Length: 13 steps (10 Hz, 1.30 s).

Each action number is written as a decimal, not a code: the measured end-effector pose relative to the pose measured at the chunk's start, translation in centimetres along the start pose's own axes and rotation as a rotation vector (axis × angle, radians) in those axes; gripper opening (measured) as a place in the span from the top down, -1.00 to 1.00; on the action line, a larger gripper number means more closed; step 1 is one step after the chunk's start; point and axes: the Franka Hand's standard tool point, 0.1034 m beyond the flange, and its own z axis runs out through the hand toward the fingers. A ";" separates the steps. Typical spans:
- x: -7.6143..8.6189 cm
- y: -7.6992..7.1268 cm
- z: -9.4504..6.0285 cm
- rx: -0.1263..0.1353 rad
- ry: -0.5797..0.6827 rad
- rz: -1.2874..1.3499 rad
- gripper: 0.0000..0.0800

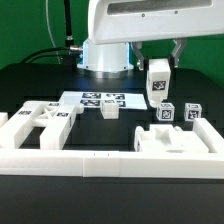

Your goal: Assemble chair

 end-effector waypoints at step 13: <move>3.9 -4.2 2.2 -0.029 0.311 -0.151 0.29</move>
Offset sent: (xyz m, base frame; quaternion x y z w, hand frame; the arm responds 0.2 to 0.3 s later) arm 0.0249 0.0090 0.0090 -0.0502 0.1977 -0.0595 0.9772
